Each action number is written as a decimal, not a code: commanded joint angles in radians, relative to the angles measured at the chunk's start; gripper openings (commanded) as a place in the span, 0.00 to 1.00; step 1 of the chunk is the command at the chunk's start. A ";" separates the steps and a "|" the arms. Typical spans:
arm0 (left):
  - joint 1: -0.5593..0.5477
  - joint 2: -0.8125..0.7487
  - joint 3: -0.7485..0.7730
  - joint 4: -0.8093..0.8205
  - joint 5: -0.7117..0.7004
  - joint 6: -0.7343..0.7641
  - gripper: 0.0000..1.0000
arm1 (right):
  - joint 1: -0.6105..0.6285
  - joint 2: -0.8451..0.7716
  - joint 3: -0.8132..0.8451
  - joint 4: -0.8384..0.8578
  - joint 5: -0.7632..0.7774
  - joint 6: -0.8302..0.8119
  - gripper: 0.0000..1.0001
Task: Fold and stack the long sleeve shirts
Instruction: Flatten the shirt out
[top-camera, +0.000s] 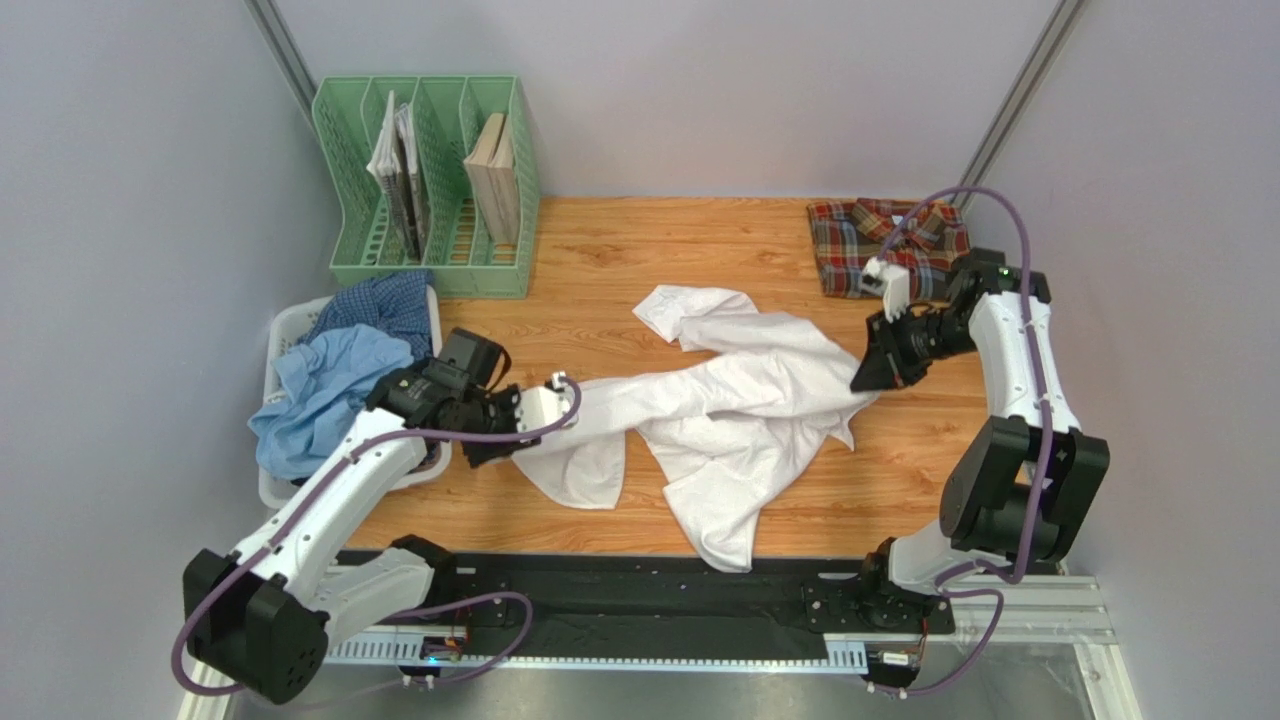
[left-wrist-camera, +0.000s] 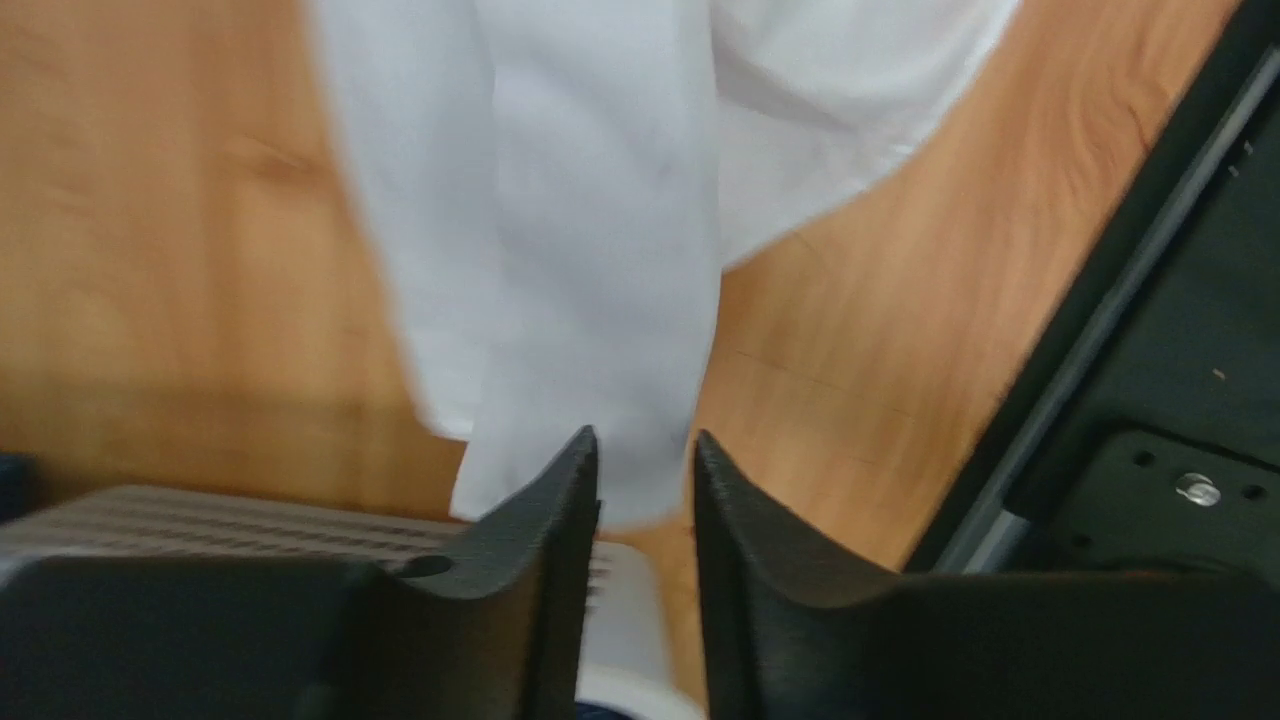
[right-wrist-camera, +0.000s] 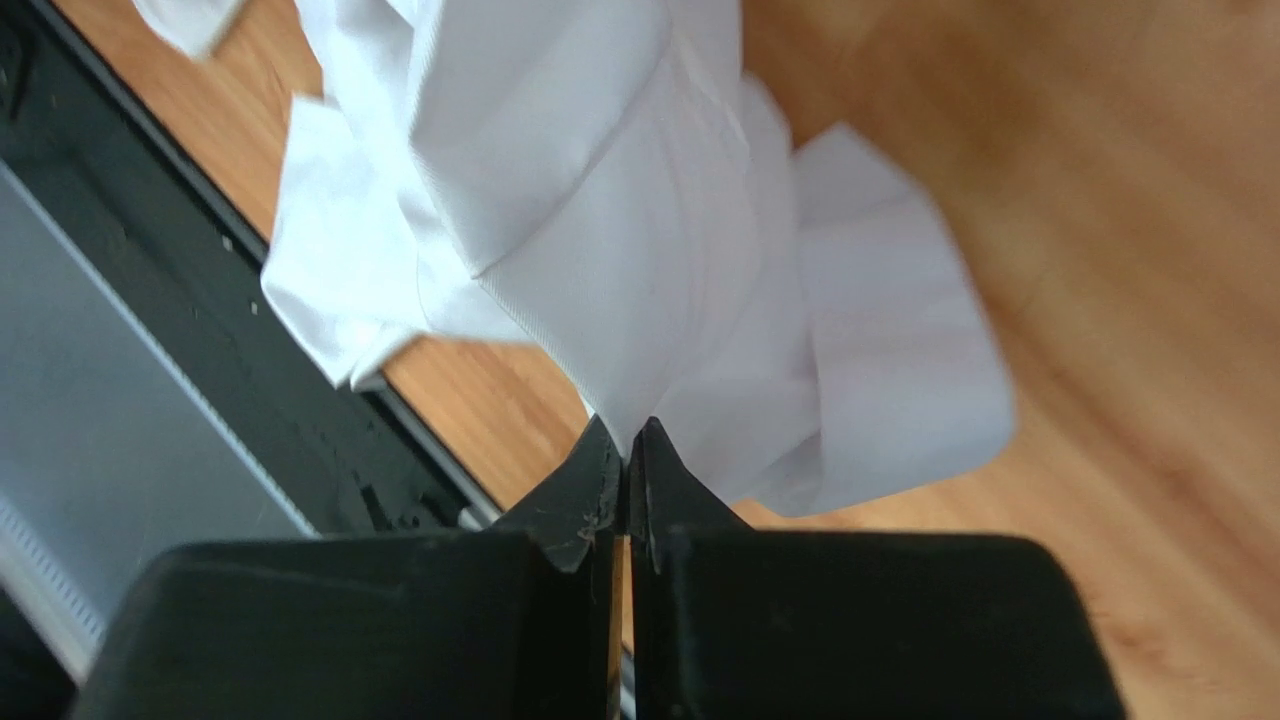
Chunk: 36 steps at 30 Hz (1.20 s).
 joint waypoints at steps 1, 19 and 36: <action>0.008 0.001 -0.084 -0.064 0.012 0.116 0.44 | -0.007 -0.014 -0.147 -0.063 0.101 -0.125 0.00; 0.105 0.470 0.105 -0.119 0.198 -0.114 0.55 | -0.005 0.002 -0.148 -0.075 0.055 -0.101 0.00; 0.144 0.402 0.221 -0.121 0.237 -0.217 0.00 | -0.048 0.008 0.187 -0.177 -0.140 0.048 0.00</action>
